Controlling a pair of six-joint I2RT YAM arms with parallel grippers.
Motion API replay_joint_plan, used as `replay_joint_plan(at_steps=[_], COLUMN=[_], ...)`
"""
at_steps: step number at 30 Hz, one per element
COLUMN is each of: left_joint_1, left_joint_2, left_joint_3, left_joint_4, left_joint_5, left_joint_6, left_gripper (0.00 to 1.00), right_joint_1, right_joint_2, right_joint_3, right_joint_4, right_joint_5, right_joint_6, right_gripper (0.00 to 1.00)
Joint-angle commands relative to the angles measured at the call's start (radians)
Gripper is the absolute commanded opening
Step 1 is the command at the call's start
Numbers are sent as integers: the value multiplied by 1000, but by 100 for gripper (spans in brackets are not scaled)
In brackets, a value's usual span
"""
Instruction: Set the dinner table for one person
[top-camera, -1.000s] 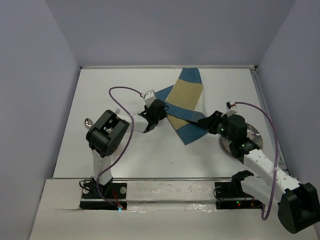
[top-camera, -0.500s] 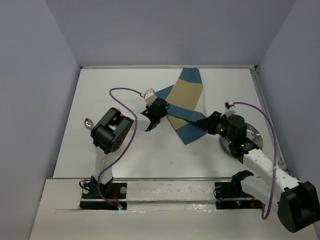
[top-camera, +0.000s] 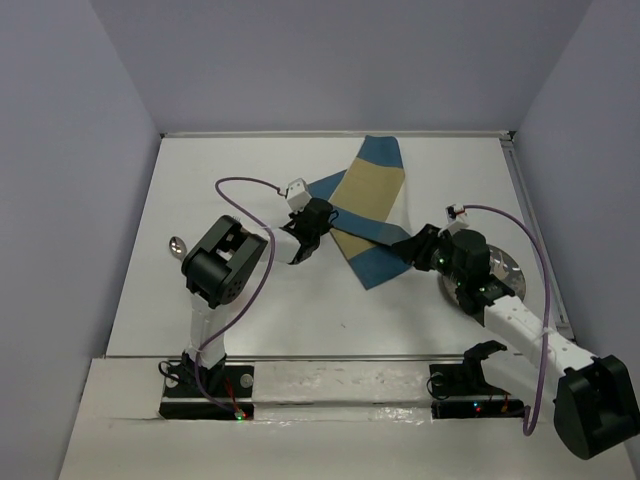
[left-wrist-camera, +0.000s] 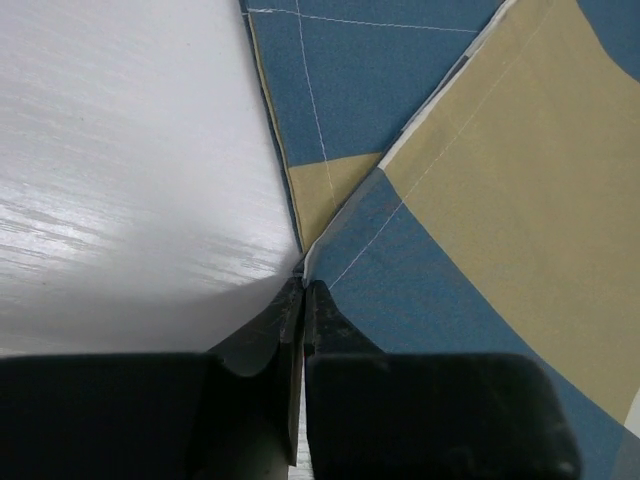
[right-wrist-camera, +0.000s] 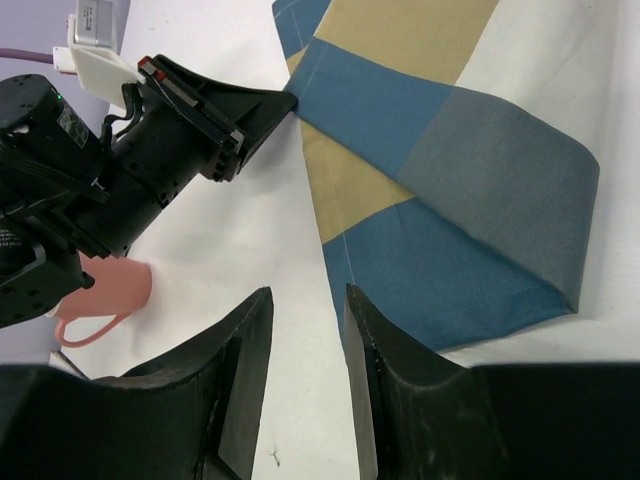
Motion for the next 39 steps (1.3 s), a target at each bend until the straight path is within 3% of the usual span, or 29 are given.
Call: replay_joint_plan(at_steps=[1,3,16,24,30,32,39], left_joint_1=[7,10,13,13,12,13,13], left_joint_2=[-26,-42,-174,-249,-407,-453,-532], left_joint_3=[-19,-19,-63,-106,-111,-112,-134], left_joint_4=[66,76,116,155,165,165,164], left_joint_5=[-69,-81,-131,-61,-26,-24,-24], left_joint_6=[41,70,204,191,234,253,277], left_gripper=[5,0,0,0,0,0,0], right_joint_1=[7,7,7,7,28,37,175], right_joint_2=[6,9,83,158,255,299,387], right_joint_3=[-8,-18,-53,-65,-51,-44,-51], right_joint_4=[45,42,-45,-32,2,34,149], right_joint_5=[7,18,99,130,165,139,114], right_joint_6=[-10,-4,-28,-17,0,7,128], right_gripper=[42,47,64,73,72,67,65])
